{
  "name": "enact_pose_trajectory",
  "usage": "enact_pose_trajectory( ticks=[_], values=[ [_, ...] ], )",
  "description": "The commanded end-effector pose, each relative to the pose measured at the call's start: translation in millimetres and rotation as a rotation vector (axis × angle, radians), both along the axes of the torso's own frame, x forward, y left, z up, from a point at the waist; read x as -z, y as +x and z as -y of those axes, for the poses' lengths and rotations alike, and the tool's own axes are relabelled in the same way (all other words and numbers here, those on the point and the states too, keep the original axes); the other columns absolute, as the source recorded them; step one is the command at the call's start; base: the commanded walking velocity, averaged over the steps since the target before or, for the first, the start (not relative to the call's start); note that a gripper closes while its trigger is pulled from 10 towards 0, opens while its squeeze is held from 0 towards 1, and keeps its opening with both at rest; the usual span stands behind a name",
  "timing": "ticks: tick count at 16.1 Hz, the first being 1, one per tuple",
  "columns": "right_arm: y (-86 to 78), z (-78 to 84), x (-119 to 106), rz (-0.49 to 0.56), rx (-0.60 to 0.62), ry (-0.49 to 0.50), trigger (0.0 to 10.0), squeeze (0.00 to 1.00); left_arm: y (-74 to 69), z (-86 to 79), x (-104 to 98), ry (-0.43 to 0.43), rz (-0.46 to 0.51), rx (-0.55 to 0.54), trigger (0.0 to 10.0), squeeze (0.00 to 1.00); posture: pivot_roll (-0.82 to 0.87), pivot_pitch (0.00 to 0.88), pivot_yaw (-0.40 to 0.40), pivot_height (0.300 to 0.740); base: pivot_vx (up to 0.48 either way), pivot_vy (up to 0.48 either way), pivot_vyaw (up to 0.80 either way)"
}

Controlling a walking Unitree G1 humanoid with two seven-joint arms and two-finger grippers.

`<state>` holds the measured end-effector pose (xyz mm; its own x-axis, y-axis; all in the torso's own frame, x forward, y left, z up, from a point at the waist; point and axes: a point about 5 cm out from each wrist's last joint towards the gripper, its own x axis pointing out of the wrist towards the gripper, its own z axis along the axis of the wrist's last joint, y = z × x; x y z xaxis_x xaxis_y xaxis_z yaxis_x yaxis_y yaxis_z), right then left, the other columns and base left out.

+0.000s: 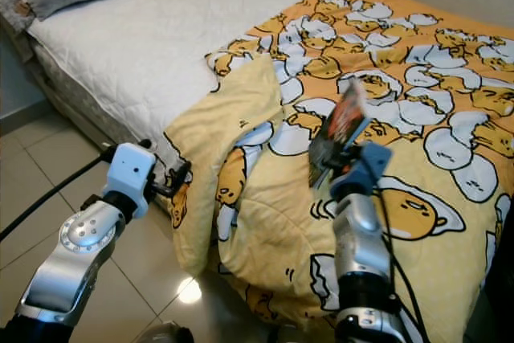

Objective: Clean up the room

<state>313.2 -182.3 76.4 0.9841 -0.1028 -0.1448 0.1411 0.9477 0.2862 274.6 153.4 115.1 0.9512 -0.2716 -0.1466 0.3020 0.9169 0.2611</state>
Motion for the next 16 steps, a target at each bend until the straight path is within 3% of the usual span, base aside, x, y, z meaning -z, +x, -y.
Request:
enact_pose_trajectory(
  ticks=[1, 2, 3, 4, 5, 7, 9, 11, 12, 13, 16],
  values=[
    [3.1, -6.1, -9.8, 0.030, -0.022, -0.038, 10.0, 0.00, 4.4, -2.9, -2.8, -0.024, 0.012, -0.030, 10.0, 0.47, -0.03, 0.000, -0.006, 0.740, 0.000, 0.000, -0.43],
    [0.8, -10.3, -12.1, 0.053, -0.044, -0.160, 10.0, 0.00, 10.9, -2.6, -3.6, -0.059, 0.013, -0.046, 10.0, 0.45, -0.04, 0.000, 0.010, 0.740, 0.000, 0.000, -0.80],
    [0.1, -17.2, -14.3, 0.072, -0.079, -0.174, 10.0, 0.00, 13.9, 2.6, -0.8, -0.033, 0.009, -0.012, 10.0, 0.44, -0.04, 0.000, 0.008, 0.740, 0.000, 0.000, -0.80],
    [1.0, -21.7, -16.0, 0.089, -0.118, -0.133, 10.0, 0.00, 12.8, 4.0, 0.2, -0.026, 0.009, -0.006, 10.0, 0.43, -0.02, 0.000, 0.004, 0.740, 0.000, 0.000, -0.80],
    [1.8, -21.3, -19.2, 0.110, -0.090, -0.172, 10.0, 0.00, 10.9, 3.8, 0.8, -0.018, 0.010, -0.004, 10.0, 0.42, -0.01, 0.000, -0.004, 0.740, 0.000, 0.000, -0.80],
    [5.0, -25.5, -31.2, 0.159, -0.077, -0.125, 10.0, 0.00, 1.6, -3.3, 4.2, -0.003, -0.016, -0.009, 10.0, 0.27, -0.01, 0.000, -0.001, 0.740, 0.000, 0.000, -0.80],
    [4.2, -27.0, -35.5, 0.172, -0.091, -0.088, 10.0, 0.00, 2.0, -5.5, 6.4, 0.009, -0.026, -0.002, 10.0, 0.22, -0.01, 0.000, 0.003, 0.740, 0.000, 0.000, -0.80],
    [1.4, -25.8, -27.6, 0.142, -0.083, -0.084, 10.0, 0.00, 2.8, -6.3, 8.2, -0.004, -0.026, -0.021, 10.0, 0.08, -0.02, 0.000, -0.003, 0.740, 0.000, 0.000, -0.80],
    [2.3, -26.9, -26.7, 0.135, -0.082, -0.085, 10.0, 0.00, 3.1, -5.5, 9.0, 0.017, -0.031, -0.007, 10.0, 0.01, -0.02, 0.000, -0.006, 0.740, 0.000, 0.000, -0.80],
    [5.2, -31.7, -26.9, 0.113, -0.087, -0.066, 10.0, 0.00, 3.8, -2.4, 10.1, 0.071, -0.024, 0.014, 10.0, 0.00, -0.03, 0.000, -0.006, 0.740, 0.000, 0.000, -0.80],
    [8.9, -40.8, -27.7, 0.100, -0.123, -0.055, 10.0, 0.00, 10.1, -5.5, 1.5, -0.051, 0.006, -0.064, 10.0, 0.00, -0.03, 0.000, 0.000, 0.740, 0.000, 0.000, -0.80]
  ],
)
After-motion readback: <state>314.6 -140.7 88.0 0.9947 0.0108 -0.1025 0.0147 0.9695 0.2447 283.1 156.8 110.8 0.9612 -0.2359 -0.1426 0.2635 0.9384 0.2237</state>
